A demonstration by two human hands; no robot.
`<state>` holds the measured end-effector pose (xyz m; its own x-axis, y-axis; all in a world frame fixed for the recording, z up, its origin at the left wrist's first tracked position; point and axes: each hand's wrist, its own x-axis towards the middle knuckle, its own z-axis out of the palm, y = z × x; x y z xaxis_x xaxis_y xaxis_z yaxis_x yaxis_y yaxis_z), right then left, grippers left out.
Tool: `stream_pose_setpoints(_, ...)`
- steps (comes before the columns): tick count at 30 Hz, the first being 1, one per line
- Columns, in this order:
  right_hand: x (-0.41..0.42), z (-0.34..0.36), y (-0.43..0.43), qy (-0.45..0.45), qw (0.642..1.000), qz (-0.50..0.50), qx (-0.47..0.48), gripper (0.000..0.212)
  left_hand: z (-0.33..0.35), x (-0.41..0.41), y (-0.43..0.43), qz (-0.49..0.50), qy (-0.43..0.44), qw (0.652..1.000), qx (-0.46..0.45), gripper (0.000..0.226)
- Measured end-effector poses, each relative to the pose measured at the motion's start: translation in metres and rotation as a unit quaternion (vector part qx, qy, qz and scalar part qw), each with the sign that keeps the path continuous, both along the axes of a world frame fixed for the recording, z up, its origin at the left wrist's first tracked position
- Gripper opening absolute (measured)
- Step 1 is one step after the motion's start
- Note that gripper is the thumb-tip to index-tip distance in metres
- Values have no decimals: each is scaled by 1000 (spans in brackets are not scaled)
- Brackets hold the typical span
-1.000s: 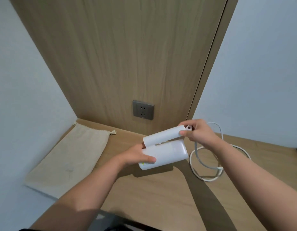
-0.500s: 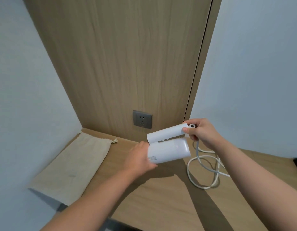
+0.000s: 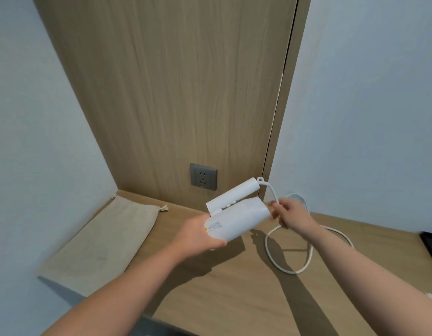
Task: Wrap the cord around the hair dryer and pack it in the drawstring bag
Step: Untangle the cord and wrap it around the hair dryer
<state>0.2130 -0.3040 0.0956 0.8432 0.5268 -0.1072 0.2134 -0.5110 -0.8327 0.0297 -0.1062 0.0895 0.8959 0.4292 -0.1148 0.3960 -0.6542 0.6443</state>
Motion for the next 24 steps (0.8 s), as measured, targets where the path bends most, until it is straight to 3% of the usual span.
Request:
stream_pose_setpoints(3,-18,-33,-6,-109,976,45,-185,23,-2,5,-4,17,41,999,-28,37)
stream_pose_setpoints(5,-34,-46,-8,-150,923,111,-336,21,-6,8,-6,41,60,995,-64,36)
stream_pose_setpoints(7,-55,-46,-5,-151,874,190,-421,35,-7,10,-7,57,69,994,-64,38)
stream_pose_setpoints(10,-83,-25,4,-153,845,265,-439,33,-6,10,-9,49,92,995,3,48)
stream_pose_setpoints(13,-99,6,15,-170,815,350,-429,10,-10,9,-10,35,119,990,73,54)
stream_pose_setpoints(14,-101,14,19,-163,814,372,-414,13,-13,8,-10,21,127,986,106,56)
stream_pose_setpoints(17,-97,41,31,-143,823,397,-380,30,-22,4,-6,-40,117,977,176,61)
stream_pose_setpoints(21,-68,62,42,-125,830,428,-336,19,-25,-2,1,-134,77,965,213,57)
stream_pose_setpoints(24,-45,66,46,-184,874,355,-276,10,-25,-4,7,-197,25,947,252,49)
